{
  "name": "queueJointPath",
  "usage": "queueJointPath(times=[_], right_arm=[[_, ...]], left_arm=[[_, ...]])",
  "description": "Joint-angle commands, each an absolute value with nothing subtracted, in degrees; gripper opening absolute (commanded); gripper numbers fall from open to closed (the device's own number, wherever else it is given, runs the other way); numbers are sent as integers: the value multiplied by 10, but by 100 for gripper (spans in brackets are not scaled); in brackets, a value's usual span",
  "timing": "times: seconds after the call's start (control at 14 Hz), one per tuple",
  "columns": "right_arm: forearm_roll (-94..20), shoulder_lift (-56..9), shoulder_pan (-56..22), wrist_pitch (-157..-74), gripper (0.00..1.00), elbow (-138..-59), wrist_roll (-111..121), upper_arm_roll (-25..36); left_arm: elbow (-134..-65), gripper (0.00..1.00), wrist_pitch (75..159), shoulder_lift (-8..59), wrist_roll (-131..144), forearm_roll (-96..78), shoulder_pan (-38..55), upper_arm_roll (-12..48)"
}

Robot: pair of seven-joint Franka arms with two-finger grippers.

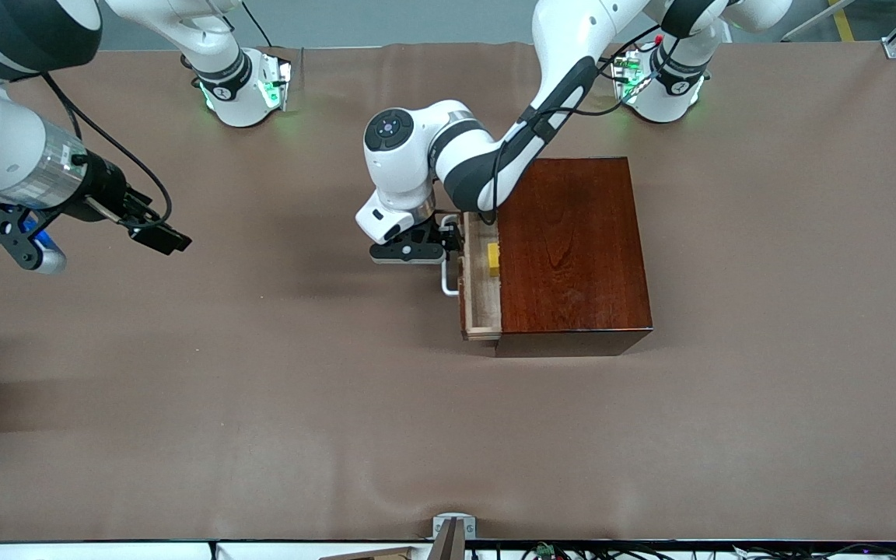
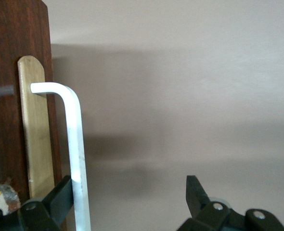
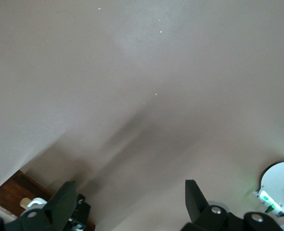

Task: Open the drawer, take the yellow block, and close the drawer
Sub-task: 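Pull the drawer open with the left gripper while the right gripper approaches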

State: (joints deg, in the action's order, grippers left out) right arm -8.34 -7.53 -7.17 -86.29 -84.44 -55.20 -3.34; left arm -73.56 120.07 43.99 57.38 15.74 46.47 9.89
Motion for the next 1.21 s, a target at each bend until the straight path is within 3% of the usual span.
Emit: queueJointPath(times=[0.0, 0.64, 1.14], right_arm=[[-103, -80, -71, -867, 100, -836, -588, -34], [-107, -94, -101, -907, 100, -836, -710, -34], [-111, -148, -152, -949, 100, -817, -849, -34]], left_arm=[[-713, 100, 1245, 460, 587, 149, 475, 103], [-712, 100, 1301, 461, 587, 126, 483, 105], [-711, 100, 1339, 465, 587, 106, 484, 104]])
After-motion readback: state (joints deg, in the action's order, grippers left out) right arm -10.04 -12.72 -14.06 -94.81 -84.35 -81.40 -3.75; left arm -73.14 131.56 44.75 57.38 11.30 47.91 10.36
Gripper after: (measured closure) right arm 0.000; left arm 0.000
